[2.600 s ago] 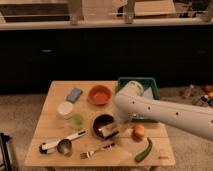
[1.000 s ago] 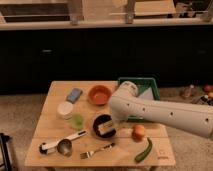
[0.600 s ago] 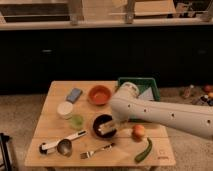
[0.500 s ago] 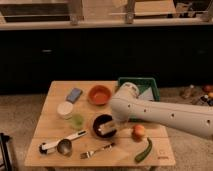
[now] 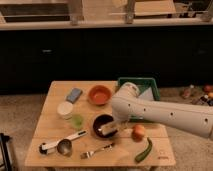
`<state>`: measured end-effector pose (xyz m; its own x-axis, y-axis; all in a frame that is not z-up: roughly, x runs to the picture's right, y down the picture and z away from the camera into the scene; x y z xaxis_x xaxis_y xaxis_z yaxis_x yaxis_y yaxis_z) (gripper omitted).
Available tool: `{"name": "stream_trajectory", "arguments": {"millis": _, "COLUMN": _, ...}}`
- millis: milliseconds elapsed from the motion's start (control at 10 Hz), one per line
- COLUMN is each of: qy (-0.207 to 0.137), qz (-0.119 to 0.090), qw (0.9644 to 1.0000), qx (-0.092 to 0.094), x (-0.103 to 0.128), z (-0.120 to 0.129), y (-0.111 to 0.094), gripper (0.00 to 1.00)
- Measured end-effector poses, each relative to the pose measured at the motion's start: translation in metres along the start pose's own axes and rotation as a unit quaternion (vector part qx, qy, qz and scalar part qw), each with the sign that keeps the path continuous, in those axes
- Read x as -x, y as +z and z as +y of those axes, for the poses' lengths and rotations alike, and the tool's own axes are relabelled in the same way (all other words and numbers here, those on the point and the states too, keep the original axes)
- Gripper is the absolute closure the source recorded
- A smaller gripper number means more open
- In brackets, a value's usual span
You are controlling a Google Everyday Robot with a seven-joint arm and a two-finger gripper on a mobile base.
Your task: Wipe purple bowl with eraser
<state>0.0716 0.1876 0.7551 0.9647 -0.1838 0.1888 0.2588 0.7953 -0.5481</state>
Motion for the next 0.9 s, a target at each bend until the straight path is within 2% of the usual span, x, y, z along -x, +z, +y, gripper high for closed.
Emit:
{"name": "stream_trajectory", "arguments": {"millis": 300, "qy": -0.004, "qz": 0.006, "qw": 1.0000, "qx": 0.000, "x": -0.001, "z": -0.011, "y": 0.001, "gripper": 0.96}}
{"name": "stream_trajectory", "arguments": {"millis": 600, "qy": -0.016, "qz": 0.011, "qw": 0.9998, "qx": -0.001, "x": 0.006, "z": -0.033, "y": 0.006, "gripper": 0.96}}
{"name": "stream_trajectory", "arguments": {"millis": 900, "qy": -0.042, "qz": 0.007, "qw": 0.9991, "qx": 0.001, "x": 0.027, "z": -0.045, "y": 0.015, "gripper": 0.96}}
